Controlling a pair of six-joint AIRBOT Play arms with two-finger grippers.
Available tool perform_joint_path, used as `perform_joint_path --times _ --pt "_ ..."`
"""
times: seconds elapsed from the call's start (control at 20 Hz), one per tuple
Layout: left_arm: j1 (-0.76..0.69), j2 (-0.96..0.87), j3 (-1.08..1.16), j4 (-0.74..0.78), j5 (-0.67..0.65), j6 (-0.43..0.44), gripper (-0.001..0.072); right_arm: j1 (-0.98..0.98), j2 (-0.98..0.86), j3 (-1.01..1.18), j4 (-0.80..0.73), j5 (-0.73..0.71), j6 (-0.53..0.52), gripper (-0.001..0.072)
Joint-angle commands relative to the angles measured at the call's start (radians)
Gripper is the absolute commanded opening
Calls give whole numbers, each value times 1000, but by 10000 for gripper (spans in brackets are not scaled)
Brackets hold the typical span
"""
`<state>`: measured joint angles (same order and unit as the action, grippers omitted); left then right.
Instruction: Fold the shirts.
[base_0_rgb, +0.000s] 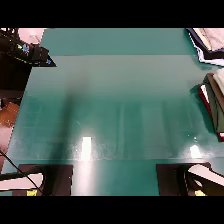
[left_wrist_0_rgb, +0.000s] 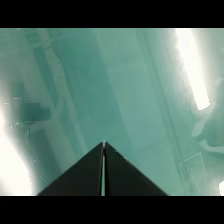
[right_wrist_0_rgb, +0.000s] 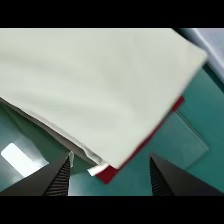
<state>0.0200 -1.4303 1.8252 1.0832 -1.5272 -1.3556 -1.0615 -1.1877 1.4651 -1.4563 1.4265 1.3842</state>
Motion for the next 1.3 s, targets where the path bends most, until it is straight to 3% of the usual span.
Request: perform_joint_path --times 0.0,0.25,0.5,0.55,0.65,0.7,0.75,1.0,1.25 --pt "0 0 0 0 6 2 25 -71 56 -59 67 -34 61 552" --pt "0 0 0 0 67 1 25 0 126 -59 448 -168 63 552" --pt "0 0 0 0 97 1 25 259 180 -59 467 -233 63 550" --pt "0 0 0 0 106 1 25 311 186 -59 466 -236 63 515" --pt "0 0 0 0 116 1 25 411 196 -58 466 -235 63 199" --pt "0 0 0 0 121 1 25 459 199 -58 467 -234 63 82" --pt "0 0 0 0 126 1 25 507 200 -57 466 -231 63 15" --pt "0 0 0 0 133 1 25 703 200 -57 459 -236 63 14" --pt "0 0 0 0 133 1 25 746 200 -57 460 -246 63 14"
